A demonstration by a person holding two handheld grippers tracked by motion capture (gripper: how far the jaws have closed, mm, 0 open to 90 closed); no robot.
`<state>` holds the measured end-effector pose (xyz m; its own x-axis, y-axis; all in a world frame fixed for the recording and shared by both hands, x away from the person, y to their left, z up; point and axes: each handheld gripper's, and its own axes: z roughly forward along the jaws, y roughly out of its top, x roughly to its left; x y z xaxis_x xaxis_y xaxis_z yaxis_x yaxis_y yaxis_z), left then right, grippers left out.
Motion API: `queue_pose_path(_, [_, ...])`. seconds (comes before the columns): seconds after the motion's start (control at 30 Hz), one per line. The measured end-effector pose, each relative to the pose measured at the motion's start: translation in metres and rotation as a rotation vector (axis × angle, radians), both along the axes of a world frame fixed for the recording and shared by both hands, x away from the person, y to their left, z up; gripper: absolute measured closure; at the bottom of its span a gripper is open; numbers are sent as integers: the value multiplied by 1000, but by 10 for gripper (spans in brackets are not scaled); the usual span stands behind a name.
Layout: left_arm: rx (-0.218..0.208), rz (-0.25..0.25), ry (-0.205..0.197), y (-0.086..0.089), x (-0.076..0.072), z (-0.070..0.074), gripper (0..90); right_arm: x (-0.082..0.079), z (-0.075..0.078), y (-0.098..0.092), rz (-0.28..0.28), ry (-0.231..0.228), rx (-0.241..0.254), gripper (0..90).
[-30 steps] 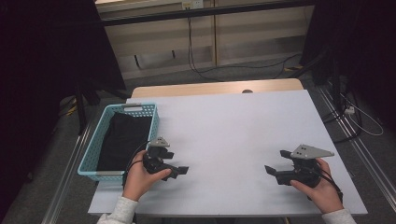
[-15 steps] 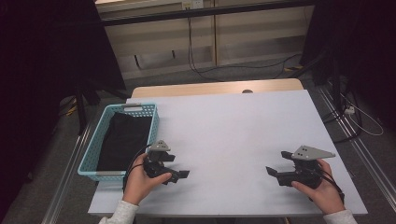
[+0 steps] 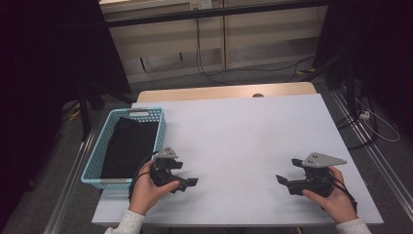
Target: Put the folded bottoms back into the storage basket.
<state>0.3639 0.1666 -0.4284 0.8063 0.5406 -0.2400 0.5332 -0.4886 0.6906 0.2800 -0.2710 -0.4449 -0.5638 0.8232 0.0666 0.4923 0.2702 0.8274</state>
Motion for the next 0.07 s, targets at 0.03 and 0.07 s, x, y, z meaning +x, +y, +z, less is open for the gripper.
queue_pose_path(0.03, [3, -2, 1, 1, 0, 0, 76, 0, 0, 0, 2, 2, -4, 162])
queue_pose_path(0.07, [1, 0, -2, 1, 0, -1, 77, 1, -1, 1, 3, 4, -5, 162])
